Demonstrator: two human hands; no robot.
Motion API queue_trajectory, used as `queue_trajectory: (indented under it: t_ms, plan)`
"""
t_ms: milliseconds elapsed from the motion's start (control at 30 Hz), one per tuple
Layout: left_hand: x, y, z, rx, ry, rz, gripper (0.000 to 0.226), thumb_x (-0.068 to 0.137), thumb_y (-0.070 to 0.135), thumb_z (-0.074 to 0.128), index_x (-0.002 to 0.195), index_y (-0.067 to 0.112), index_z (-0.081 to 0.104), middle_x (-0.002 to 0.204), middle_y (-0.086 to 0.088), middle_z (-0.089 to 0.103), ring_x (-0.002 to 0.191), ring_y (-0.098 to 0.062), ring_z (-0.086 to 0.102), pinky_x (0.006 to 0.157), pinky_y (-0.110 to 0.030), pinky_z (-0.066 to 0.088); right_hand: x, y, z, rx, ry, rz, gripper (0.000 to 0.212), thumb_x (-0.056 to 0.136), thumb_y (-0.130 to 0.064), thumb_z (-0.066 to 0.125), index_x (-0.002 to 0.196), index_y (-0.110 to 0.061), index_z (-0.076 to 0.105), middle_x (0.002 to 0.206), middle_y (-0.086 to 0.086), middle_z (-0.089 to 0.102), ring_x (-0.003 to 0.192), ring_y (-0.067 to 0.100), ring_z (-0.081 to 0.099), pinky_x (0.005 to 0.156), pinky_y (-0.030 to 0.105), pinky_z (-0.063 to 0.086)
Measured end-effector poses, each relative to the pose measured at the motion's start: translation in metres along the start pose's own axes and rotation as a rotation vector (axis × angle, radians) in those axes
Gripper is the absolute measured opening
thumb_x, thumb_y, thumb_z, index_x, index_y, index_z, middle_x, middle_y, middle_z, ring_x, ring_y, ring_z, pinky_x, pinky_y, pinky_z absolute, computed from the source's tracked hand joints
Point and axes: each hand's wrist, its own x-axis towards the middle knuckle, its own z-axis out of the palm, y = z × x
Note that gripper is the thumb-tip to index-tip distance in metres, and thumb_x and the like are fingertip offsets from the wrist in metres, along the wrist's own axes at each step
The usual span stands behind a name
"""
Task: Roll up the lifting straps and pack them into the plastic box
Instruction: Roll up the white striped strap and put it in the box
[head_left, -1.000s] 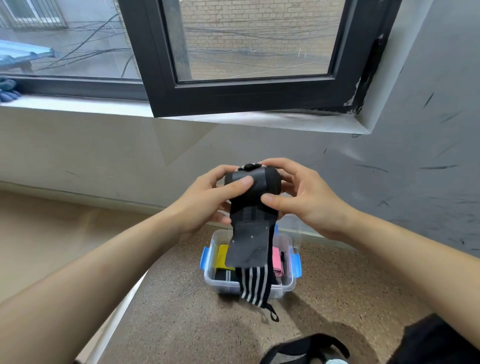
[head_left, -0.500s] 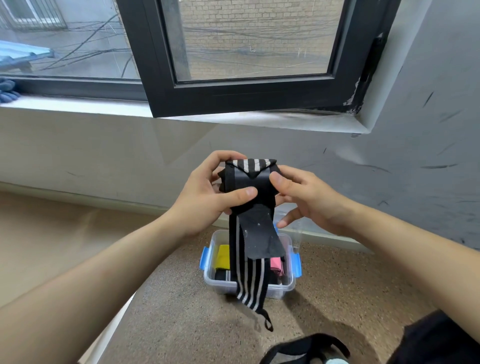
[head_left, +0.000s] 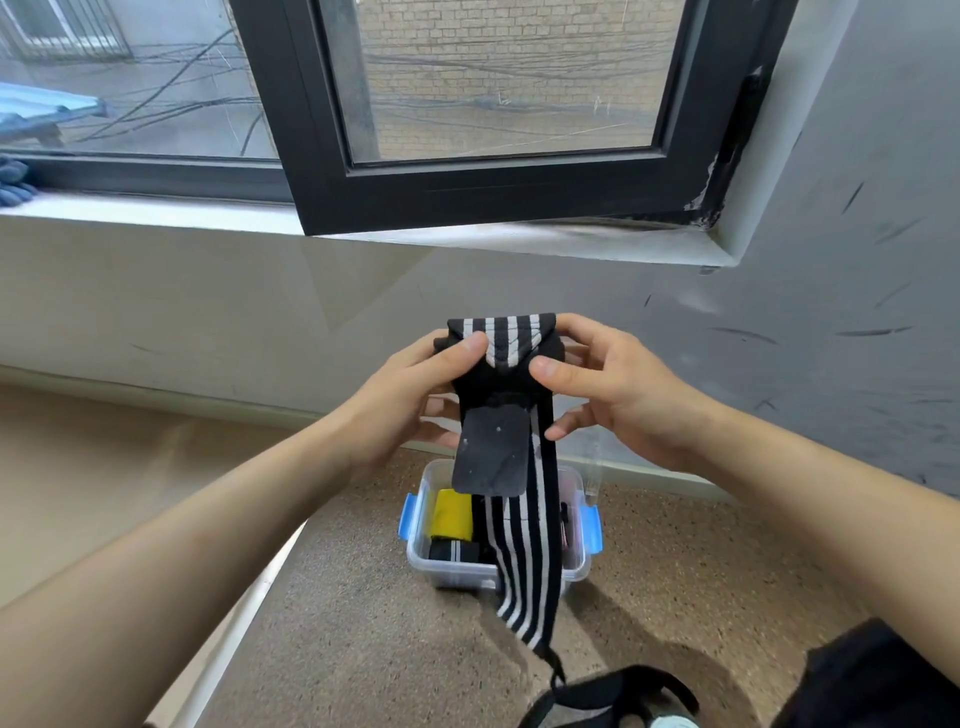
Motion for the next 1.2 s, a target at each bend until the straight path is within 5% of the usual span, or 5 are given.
queue_trajectory:
  t_ms: [267,500,633,933,1200]
  plan:
    - [-0.0007,-0.0003,-0.0028,-0.024,0.077,0.031,0.046,0.080,0.039,0.074,0.122,0.022,0.065,0.106,-0.006,0.072,0.088,-0.018,0.073,0.075,-0.039,0.056,0.0021,0.0041,-0.0013,-0.047,0.002,-0.030,0.055,0.088,-0.001,0.075,0.134,-0.024,0.057,0.131,0.016,0.062,0.107,0.024,0.069,0.079,0.036,0.060]
    - [-0.0002,-0.0016,-0.0032,-0.049,0.109,0.134,0.054,0.078,0.023,0.080,0.129,0.021,0.062,0.114,-0.007,0.075,0.104,-0.027,0.074,0.088,-0.046,0.061,0.0044,0.0057,-0.0044,-0.005,-0.079,0.042,0.056,0.087,-0.016,0.069,0.140,-0.025,0.054,0.131,0.008,0.066,0.119,0.023,0.067,0.085,0.039,0.060]
    - [-0.0010,-0.0021,-0.0017,-0.007,0.132,0.196,0.056,0.079,0.010,0.084,0.129,0.023,0.061,0.106,0.000,0.077,0.098,-0.019,0.075,0.082,-0.033,0.060,0.0048,0.0032,-0.0045,-0.017,-0.077,0.068,0.053,0.090,-0.033,0.068,0.140,-0.029,0.054,0.129,0.004,0.068,0.115,0.024,0.068,0.088,0.042,0.060]
    - [-0.0007,-0.0017,-0.0017,0.075,0.046,0.144,0.064,0.075,0.026,0.089,0.132,0.030,0.059,0.123,-0.003,0.070,0.108,-0.026,0.072,0.086,-0.046,0.063,0.0028,0.0024,-0.0052,0.016,-0.006,0.011,0.049,0.085,-0.021,0.079,0.130,-0.017,0.061,0.121,0.013,0.070,0.110,0.029,0.071,0.083,0.042,0.060]
    - [-0.0009,-0.0021,-0.0041,0.024,0.014,0.021,0.054,0.079,0.047,0.079,0.127,0.027,0.064,0.119,-0.005,0.073,0.107,-0.027,0.074,0.091,-0.057,0.060,0.0016,0.0057,-0.0047,-0.121,0.037,-0.101,0.056,0.081,-0.007,0.082,0.129,-0.026,0.062,0.126,0.008,0.065,0.114,0.026,0.066,0.090,0.045,0.060]
